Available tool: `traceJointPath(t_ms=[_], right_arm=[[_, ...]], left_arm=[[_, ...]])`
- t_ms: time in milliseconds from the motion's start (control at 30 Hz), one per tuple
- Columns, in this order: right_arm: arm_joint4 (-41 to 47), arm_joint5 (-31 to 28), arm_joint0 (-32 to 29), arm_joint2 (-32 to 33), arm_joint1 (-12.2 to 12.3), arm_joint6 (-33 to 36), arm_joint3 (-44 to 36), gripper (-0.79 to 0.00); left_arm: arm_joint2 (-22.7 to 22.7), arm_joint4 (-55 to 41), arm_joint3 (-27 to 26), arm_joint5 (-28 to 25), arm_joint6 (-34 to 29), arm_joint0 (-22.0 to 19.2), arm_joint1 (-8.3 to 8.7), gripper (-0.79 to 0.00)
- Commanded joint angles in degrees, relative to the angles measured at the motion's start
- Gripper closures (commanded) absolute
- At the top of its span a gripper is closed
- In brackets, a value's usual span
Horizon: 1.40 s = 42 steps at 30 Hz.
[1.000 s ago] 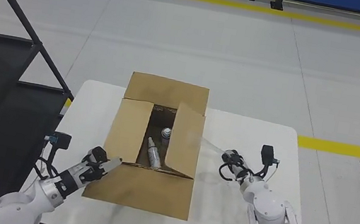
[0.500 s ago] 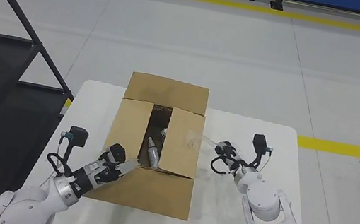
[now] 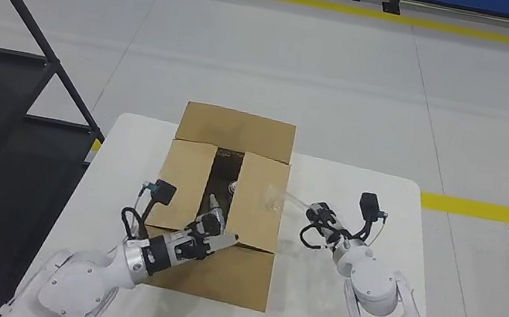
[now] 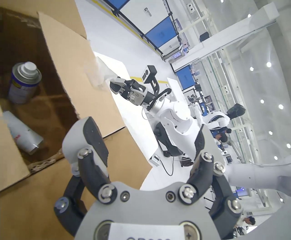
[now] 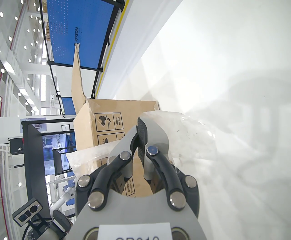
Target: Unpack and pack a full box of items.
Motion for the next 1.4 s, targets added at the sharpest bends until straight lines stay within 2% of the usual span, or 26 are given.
traceJointPath(t_ms=[0,233,467,1367], right_arm=[[-0.05,0.12,-0.02,0.05,0.07,0.08,0.0,0.0],[-0.52,0.07,-0.49,0.1,0.32,0.28,-0.97,0.0],[-0.9,-0.38,-0.85,0.31,0.59,0.52,-1.66,0.0],[0.1,-2.55,-4.07,3.03,1.6,-2.19,-2.66,0.0]], left_arm=[[1.35,-1.24,1.61,-0.08,-0.17,-1.29,-0.24,-0.785],[5.22,-1.93,6.59,0.33,0.15,-5.01,-1.04,-0.785],[8.18,-0.86,10.23,1.44,3.3,-7.5,-1.9,-0.785],[10.28,1.43,12.08,2.47,4.44,-8.65,-2.86,-0.785]])
